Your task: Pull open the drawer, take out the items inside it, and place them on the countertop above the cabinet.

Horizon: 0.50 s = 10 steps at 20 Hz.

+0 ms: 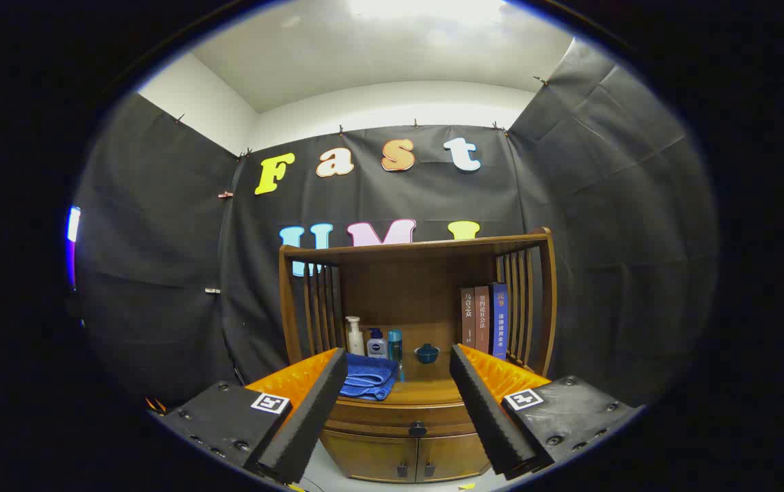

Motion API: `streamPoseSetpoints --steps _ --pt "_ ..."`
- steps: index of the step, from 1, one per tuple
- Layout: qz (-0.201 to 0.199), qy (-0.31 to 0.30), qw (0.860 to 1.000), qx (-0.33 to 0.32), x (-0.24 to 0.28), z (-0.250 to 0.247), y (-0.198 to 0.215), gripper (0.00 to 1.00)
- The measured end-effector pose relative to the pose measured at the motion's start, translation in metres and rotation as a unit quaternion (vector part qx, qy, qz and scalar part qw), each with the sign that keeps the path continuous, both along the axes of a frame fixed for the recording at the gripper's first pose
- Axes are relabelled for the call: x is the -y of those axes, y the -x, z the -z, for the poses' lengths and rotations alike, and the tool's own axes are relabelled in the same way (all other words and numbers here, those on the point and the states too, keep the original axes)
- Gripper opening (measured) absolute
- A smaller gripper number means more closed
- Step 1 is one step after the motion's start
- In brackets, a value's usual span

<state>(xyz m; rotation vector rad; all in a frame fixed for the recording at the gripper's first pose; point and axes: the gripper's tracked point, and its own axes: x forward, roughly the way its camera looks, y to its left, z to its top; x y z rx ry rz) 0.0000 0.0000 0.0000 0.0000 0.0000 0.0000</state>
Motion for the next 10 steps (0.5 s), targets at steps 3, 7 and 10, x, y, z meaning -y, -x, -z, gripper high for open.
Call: streamPoseSetpoints --steps 3,7,10 --pt "0.0 0.001 1.0 -0.007 -0.0013 0.0022 -0.0021 0.98" --pt "-0.004 0.001 1.0 -0.008 -0.0031 0.0012 -0.0032 0.98" --pt "-0.003 0.002 1.0 -0.009 -0.0037 0.0017 -0.0062 0.98"
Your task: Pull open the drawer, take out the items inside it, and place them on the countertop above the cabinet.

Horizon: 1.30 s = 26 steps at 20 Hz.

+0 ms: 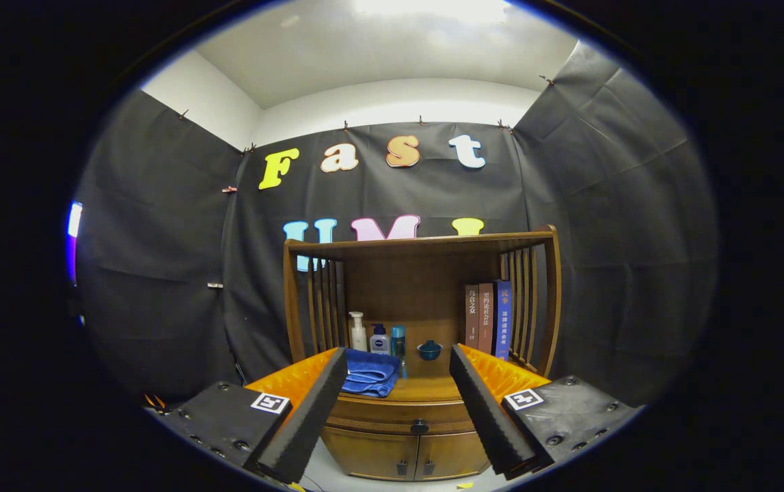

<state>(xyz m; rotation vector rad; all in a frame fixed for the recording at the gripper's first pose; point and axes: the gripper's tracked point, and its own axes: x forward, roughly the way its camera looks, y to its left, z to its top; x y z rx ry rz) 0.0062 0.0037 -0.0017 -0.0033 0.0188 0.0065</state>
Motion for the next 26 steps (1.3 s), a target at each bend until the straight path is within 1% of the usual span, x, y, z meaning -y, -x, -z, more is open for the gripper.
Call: streamPoseSetpoints --steps 3,9,13,21,26 --pt "0.0 -0.004 1.0 -0.006 0.002 0.003 -0.004 0.98" --pt "0.001 0.011 1.0 -0.014 0.001 0.011 -0.015 0.98" --pt "-0.001 0.015 0.999 -0.031 0.001 0.027 -0.026 0.98" --pt "0.005 -0.001 0.996 -0.091 0.01 0.087 -0.061 0.99" --pt "0.013 -0.019 0.99 -0.139 0.02 0.144 -0.088 0.99"
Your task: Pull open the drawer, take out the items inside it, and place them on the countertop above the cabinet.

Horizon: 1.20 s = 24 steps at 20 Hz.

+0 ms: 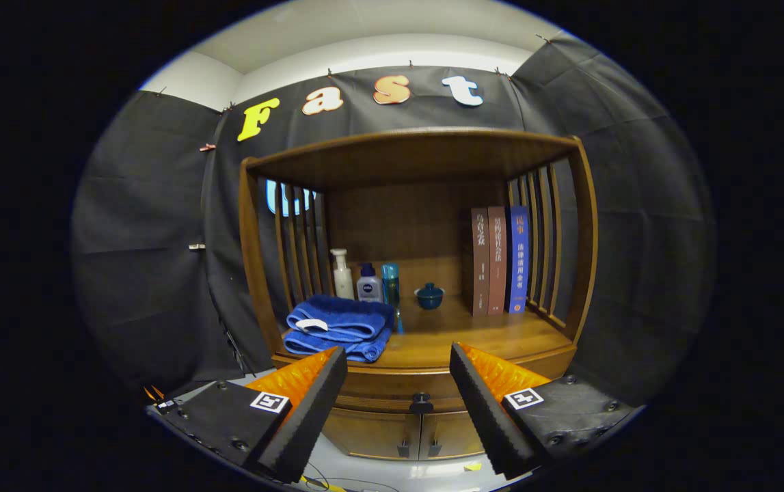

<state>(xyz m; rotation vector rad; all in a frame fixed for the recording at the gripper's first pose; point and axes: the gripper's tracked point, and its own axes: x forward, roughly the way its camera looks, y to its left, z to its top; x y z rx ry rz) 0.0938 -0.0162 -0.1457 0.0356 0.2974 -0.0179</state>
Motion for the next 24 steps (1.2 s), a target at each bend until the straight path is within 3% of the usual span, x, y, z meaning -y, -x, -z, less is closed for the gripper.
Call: streamPoseSetpoints --steps 11,17,21,24 --pt "0.027 0.001 0.993 -0.112 0.031 0.136 -0.045 0.99" --pt "0.046 -0.007 0.986 -0.162 0.043 0.19 -0.06 0.94" --pt "0.05 -0.007 0.982 -0.182 0.044 0.212 -0.067 0.84" --pt "0.05 -0.004 0.979 -0.199 0.043 0.22 -0.066 0.71"
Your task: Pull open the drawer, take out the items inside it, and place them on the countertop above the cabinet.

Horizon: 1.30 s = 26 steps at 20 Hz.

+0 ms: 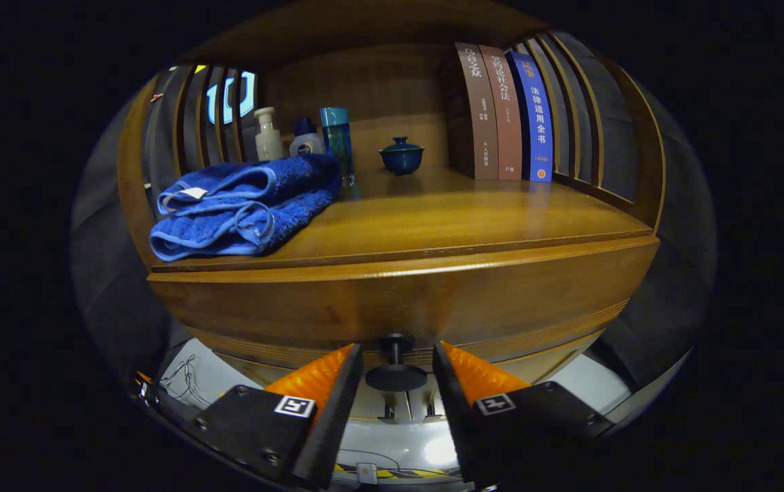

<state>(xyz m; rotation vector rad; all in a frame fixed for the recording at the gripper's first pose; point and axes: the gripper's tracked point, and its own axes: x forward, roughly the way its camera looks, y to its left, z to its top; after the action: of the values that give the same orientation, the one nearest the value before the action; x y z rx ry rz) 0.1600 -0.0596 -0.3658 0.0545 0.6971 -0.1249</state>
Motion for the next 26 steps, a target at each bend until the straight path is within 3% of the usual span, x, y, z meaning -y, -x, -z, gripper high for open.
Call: streamPoseSetpoints --steps 6,11,26 --pt "0.001 0.019 1.0 -0.003 0.001 0.002 -0.001 0.34" --pt "-0.002 0.013 1.0 -0.009 0.0 -0.001 0.007 0.35" --pt "-0.009 0.022 0.998 -0.062 -0.012 -0.027 0.125 0.34"
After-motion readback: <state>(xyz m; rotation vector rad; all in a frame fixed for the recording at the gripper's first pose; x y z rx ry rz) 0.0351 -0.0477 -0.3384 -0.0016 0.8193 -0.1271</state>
